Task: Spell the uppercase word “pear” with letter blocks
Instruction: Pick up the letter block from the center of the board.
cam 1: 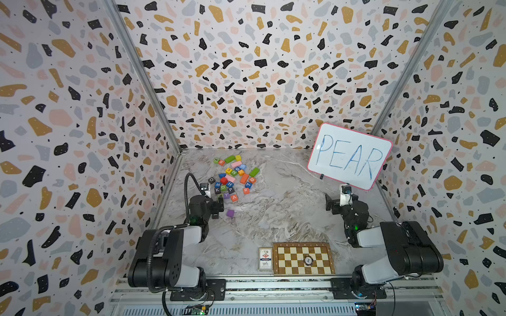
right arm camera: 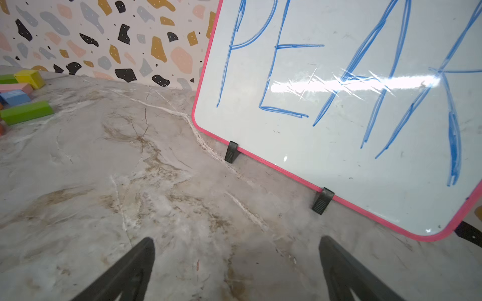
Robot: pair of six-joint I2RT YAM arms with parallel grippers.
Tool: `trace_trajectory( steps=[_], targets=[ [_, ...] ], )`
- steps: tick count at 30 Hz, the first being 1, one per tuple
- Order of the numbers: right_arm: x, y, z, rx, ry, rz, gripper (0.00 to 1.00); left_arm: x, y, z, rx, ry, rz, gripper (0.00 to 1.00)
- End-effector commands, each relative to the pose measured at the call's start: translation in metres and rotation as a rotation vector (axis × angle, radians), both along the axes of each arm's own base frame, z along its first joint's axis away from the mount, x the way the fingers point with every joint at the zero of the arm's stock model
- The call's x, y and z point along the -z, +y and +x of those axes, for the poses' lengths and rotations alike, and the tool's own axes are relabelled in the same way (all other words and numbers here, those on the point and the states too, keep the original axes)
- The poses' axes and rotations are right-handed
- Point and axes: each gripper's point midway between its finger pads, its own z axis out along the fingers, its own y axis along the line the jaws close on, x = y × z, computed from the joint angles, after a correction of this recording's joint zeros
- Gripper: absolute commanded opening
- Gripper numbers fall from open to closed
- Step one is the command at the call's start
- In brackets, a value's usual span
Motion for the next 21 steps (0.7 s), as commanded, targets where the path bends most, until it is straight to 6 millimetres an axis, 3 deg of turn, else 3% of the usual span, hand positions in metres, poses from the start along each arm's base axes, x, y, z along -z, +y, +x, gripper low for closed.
trace_trajectory(
  steps=[1, 21],
  targets=[
    [-0.0113, -0.0005, 0.0029, -0.002, -0.033, 0.011, 0.99, -0.0140, 0.0005, 0.0050, 0.000, -0.053, -0.007, 0.99],
    [-0.0137, -0.0009, 0.0042, 0.025, -0.035, -0.006, 1.00, -0.0172, 0.0079, 0.0045, -0.063, -0.049, 0.018, 0.99]
  ],
)
